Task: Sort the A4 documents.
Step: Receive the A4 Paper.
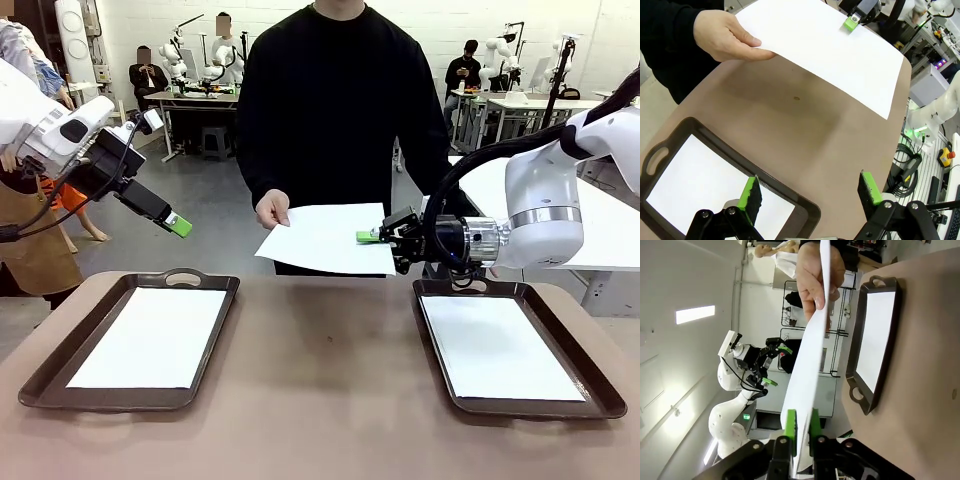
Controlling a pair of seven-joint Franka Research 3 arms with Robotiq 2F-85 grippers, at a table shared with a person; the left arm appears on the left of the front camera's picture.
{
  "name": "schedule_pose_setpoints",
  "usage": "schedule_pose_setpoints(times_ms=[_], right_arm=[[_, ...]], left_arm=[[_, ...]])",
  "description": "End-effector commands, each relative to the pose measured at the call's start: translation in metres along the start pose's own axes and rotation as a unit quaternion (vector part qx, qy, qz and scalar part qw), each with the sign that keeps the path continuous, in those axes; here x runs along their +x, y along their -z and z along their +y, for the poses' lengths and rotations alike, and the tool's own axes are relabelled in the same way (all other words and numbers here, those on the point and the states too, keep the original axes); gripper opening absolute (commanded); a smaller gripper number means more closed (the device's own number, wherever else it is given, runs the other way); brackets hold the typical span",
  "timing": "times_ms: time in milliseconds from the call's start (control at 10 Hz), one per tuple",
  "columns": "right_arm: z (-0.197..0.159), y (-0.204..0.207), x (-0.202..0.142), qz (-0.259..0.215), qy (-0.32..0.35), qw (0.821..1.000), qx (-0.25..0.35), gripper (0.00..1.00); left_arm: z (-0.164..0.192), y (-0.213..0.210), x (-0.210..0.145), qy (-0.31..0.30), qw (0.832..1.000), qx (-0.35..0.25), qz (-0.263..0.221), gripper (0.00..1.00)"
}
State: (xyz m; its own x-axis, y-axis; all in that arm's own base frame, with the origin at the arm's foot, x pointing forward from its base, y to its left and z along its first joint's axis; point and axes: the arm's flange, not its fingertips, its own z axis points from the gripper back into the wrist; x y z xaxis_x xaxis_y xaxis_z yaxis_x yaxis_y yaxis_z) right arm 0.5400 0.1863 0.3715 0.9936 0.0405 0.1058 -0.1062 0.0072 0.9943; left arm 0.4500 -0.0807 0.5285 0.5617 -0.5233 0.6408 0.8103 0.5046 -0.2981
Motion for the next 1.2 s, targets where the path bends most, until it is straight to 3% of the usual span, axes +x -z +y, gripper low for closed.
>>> schedule_pose_setpoints(times_ms=[0, 100, 200, 800, 1000, 1100], right_arm=[[0.0004, -0.0005, 0.0087, 0.008, 0.007, 1.0, 0.007, 0.02], [0.0005, -0.0004, 0.009, 0.009, 0.007, 1.0, 0.008, 0.09], [0.0011, 0.0002, 0.0088, 0.012, 0.006, 1.0, 0.011, 0.0], [0.0055, -0.0014, 0.0089, 0.025, -0.003, 1.0, 0.014, 0.0], [0.0079, 0.0003, 0.0095, 0.088, 0.0, 0.996, 0.015, 0.0], [0.0069, 0.0021, 0.0012, 0.019, -0.007, 1.0, 0.012, 0.0]], left_arm=[[0.0, -0.0013, -0.0007, 0.0, 1.0, -0.003, -0.002, 1.0], [0.0, -0.0013, -0.0007, 0.0, 1.0, -0.003, -0.002, 1.0], [0.0, -0.0013, -0.0007, 0.0, 1.0, -0.003, -0.002, 1.0], [0.0, -0.0013, -0.0007, 0.0, 1.0, -0.003, -0.002, 1.0], [0.0, -0.0013, -0.0007, 0.0, 1.0, -0.003, -0.002, 1.0], [0.0, -0.0013, -0.0007, 0.0, 1.0, -0.003, -0.002, 1.0]])
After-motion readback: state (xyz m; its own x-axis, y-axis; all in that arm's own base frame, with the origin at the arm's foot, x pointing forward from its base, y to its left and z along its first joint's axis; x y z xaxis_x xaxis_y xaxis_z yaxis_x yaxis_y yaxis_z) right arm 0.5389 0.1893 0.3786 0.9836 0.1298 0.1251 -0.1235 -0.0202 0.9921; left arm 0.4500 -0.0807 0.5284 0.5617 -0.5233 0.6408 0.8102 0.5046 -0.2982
